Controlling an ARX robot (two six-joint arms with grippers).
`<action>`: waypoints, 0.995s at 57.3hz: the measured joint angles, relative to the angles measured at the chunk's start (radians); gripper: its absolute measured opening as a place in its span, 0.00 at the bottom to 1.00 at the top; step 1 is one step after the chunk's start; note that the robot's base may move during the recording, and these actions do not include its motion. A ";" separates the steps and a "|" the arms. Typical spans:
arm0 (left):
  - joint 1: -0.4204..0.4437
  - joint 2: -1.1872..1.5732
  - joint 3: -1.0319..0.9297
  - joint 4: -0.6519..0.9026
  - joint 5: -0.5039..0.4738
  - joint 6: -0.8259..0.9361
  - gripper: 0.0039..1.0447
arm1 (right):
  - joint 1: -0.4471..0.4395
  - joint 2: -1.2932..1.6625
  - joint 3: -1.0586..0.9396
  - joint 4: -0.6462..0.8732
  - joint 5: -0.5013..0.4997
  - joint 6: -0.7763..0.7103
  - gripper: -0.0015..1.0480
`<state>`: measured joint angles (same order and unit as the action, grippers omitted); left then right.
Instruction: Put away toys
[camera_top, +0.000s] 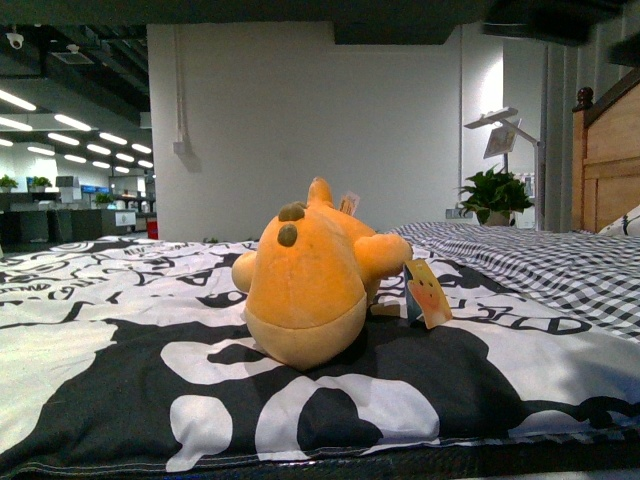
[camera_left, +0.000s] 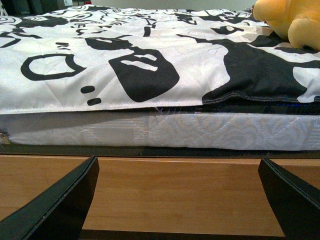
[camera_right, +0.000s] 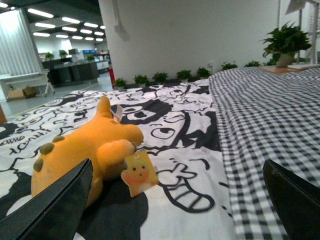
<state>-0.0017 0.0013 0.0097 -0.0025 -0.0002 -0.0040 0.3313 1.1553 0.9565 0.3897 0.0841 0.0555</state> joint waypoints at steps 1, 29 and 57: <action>0.000 0.000 0.000 0.000 0.000 0.000 0.95 | 0.012 0.011 0.012 -0.003 0.008 -0.002 1.00; 0.000 0.000 0.000 0.000 0.000 0.000 0.95 | 0.336 0.542 0.500 -0.137 0.333 -0.167 1.00; 0.000 0.000 0.000 0.000 0.000 0.000 0.95 | 0.318 0.718 0.570 -0.163 0.417 -0.159 1.00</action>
<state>-0.0017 0.0013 0.0097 -0.0025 -0.0002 -0.0040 0.6495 1.8729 1.5261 0.2264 0.5011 -0.1032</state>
